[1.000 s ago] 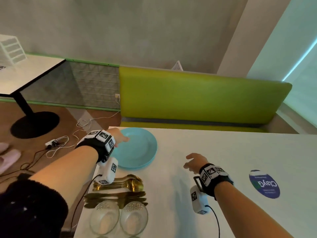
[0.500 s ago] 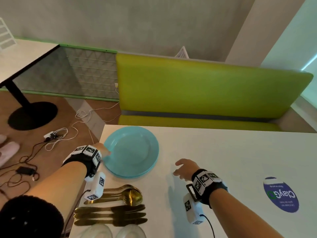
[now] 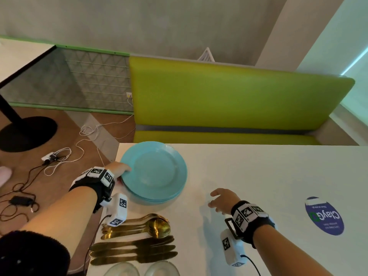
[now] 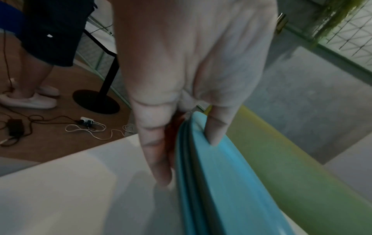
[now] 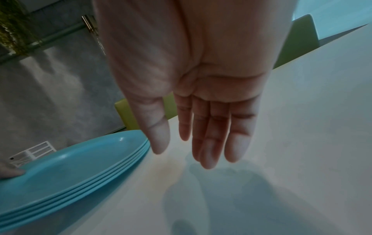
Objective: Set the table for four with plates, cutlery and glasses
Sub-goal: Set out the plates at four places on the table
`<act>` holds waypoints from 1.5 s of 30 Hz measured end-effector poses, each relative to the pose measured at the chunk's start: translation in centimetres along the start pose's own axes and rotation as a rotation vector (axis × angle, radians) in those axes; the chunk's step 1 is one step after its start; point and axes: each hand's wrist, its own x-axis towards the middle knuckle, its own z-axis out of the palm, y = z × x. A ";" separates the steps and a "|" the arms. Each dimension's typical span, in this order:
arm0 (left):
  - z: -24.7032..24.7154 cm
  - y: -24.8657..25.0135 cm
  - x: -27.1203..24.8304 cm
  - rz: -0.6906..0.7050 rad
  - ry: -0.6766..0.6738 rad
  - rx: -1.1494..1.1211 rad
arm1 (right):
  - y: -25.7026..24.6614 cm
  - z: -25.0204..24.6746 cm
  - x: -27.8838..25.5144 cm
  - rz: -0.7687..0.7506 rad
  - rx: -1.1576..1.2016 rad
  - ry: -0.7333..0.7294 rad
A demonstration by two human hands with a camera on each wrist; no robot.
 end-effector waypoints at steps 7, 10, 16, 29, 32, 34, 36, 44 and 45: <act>0.8 1.5 -2.9 0.182 -0.034 -0.096 | -0.1 -0.9 -3.1 -0.012 0.039 0.049; 0.4 2.3 -4.7 0.264 -0.017 -0.099 | -0.3 -1.4 -4.9 -0.029 0.060 0.080; -2.0 3.6 -9.4 0.356 -0.111 -0.179 | -0.7 -2.6 -9.1 -0.094 0.215 0.157; 2.8 2.7 -20.4 0.501 -0.424 -0.219 | -1.4 -5.0 -22.0 -0.325 0.790 0.398; 5.6 1.9 -22.4 0.523 -0.485 -0.189 | 0.6 -4.9 -23.5 -0.299 0.752 0.553; 7.3 1.3 -24.0 0.542 -0.538 -0.161 | 2.2 -5.3 -24.6 -0.279 0.766 0.645; 8.9 0.8 -25.5 0.562 -0.573 -0.150 | 4.0 -6.0 -25.4 -0.279 0.790 0.708; 14.6 -0.5 -29.3 0.545 -0.631 -0.145 | 10.3 -8.9 -25.8 -0.156 0.966 0.922; 15.4 -0.6 -29.7 0.540 -0.625 -0.149 | 11.2 -9.4 -25.8 -0.136 0.959 0.926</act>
